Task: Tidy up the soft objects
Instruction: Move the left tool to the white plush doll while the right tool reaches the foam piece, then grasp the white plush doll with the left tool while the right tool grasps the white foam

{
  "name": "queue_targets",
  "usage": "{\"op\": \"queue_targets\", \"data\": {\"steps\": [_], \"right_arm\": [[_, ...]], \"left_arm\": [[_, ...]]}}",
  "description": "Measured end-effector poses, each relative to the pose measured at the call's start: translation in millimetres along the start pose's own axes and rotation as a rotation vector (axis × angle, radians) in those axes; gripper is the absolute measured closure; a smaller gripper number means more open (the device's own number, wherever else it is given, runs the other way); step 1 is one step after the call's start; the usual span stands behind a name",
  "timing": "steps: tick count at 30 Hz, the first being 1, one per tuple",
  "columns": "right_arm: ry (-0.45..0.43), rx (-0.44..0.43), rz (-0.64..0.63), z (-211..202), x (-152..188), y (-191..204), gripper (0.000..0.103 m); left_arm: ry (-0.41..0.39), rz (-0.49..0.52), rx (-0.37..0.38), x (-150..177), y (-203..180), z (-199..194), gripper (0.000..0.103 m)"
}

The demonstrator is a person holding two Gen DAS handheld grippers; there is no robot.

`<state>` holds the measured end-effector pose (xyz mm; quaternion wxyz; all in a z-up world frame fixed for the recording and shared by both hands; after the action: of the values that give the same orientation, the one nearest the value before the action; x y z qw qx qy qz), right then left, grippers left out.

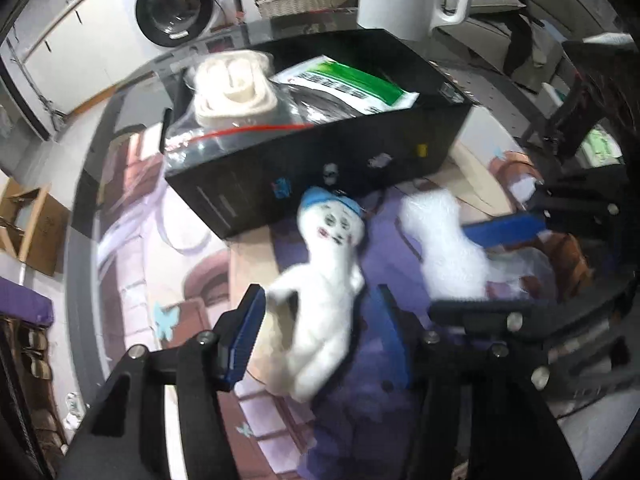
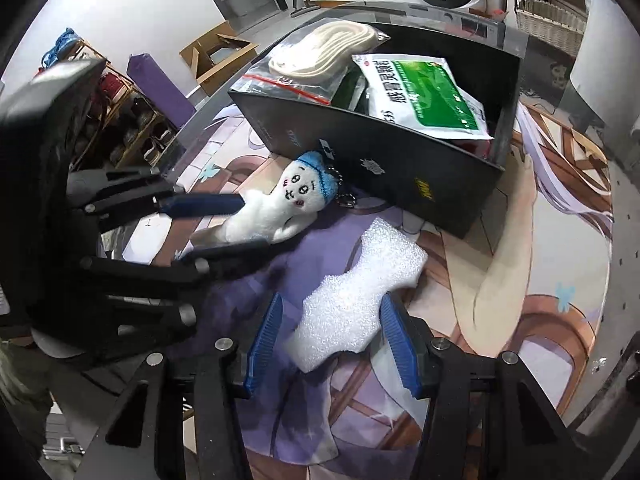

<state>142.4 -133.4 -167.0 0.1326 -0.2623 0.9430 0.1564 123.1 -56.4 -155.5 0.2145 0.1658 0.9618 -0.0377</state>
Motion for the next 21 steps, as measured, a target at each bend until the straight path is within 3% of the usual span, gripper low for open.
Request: {"op": "queue_targets", "data": {"steps": [4, 9, 12, 16, 17, 21], "right_arm": [[0.054, 0.055, -0.067, 12, 2, 6, 0.050], [0.049, 0.180, -0.079, 3, 6, -9, 0.050], [0.042, 0.171, -0.038, 2, 6, -21, 0.050], [0.020, 0.150, -0.064, 2, 3, -15, 0.052], [0.021, 0.140, -0.074, 2, 3, -12, 0.059], [0.042, 0.073, -0.139, 2, 8, 6, 0.061]], "left_arm": [[0.012, 0.004, -0.001, 6, 1, 4, 0.048], [0.015, 0.014, -0.028, 7, 0, 8, 0.048], [0.024, 0.006, -0.011, 5, -1, 12, 0.049], [0.023, 0.032, -0.012, 3, -12, 11, 0.066], [0.019, 0.021, -0.015, 4, -12, 9, 0.068], [0.002, -0.068, 0.019, 8, -2, -1, 0.071]]}}
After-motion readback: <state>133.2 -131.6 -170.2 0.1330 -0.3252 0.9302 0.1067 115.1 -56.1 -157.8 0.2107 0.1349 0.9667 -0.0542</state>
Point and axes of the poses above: each gripper's, at about its wrist camera, not at the fingertips, and z roughly the way its jaws point, y to its left, x to its underside, the point moved 4 cm from there along z, roughly the way its jaws point, and after that the axes turned 1 degree about -z, right-handed, at the moved point
